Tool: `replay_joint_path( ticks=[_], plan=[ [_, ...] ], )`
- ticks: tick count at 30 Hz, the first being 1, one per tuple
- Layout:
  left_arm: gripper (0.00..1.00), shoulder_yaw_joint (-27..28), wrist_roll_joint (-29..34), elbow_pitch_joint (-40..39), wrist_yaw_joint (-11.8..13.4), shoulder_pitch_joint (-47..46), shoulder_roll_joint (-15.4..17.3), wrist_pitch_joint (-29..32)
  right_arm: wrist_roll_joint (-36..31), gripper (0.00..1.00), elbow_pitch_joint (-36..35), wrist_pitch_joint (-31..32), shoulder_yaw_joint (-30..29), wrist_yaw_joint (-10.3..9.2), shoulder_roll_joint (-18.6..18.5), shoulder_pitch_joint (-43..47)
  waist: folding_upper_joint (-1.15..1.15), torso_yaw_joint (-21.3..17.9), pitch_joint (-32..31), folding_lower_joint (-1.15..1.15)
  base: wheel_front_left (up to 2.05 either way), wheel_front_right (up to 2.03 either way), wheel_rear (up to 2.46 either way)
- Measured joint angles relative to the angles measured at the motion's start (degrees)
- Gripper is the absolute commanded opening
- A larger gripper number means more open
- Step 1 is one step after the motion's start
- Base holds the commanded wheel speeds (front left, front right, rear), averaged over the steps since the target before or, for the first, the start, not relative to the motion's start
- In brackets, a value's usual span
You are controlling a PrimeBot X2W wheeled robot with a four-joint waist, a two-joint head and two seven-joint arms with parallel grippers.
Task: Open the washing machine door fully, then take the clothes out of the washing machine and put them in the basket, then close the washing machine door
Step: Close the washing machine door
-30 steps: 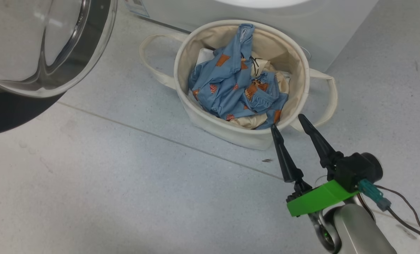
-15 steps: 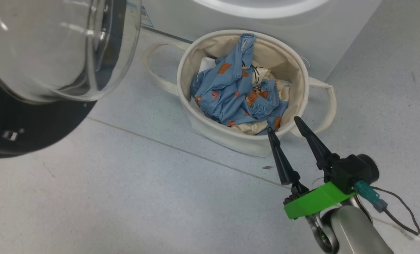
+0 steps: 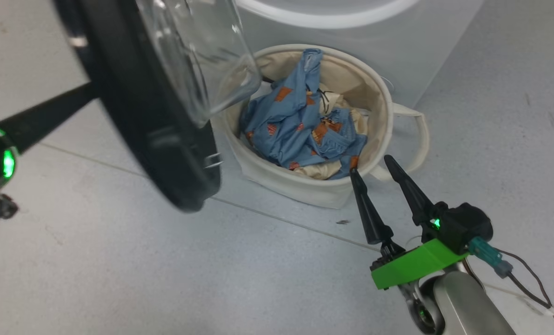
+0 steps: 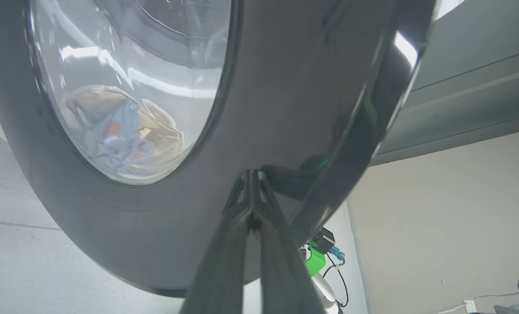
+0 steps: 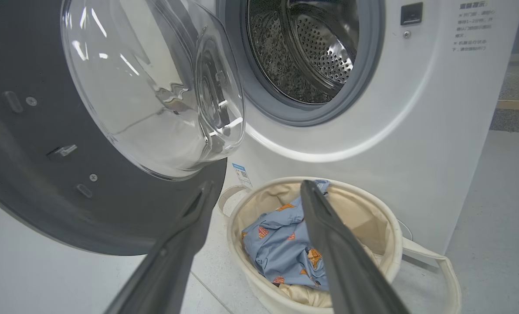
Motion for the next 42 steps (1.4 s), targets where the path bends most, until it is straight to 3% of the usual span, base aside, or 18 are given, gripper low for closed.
replay_joint_path(
  ticks=[8, 25, 35, 42],
  plan=[
    [0.0, -5.8, 5.1, -3.9, 0.5, -0.2, -2.5, -2.5, 2.5, 1.0, -1.5, 0.0, 0.0, 0.0, 0.0, -0.6, 0.0, -3.6, 0.8, 0.0, 0.0, 0.0, 0.0],
    [0.0, -13.4, 11.8, 1.2, -1.6, -8.5, -6.5, -6.0, 7.1, 1.0, -5.6, 0.0, -2.6, 0.0, 0.1, -2.9, 0.0, -14.3, 5.1, 0.0, 0.0, 0.0, 0.0],
    [0.0, -14.3, 14.2, 5.4, -4.6, -10.7, -8.2, -9.6, 8.0, 1.0, -5.8, 0.0, -3.1, 0.0, 0.2, -3.6, 0.0, -16.9, 6.1, 0.0, 0.0, 0.0, 0.0],
    [0.0, -14.9, 20.8, 7.6, -9.8, -3.6, -7.4, -16.4, 8.3, 1.0, -5.1, 0.0, -3.4, 0.0, 0.2, -3.4, 0.0, -15.9, 2.3, 0.0, 0.0, 0.0, 0.0]
  ],
)
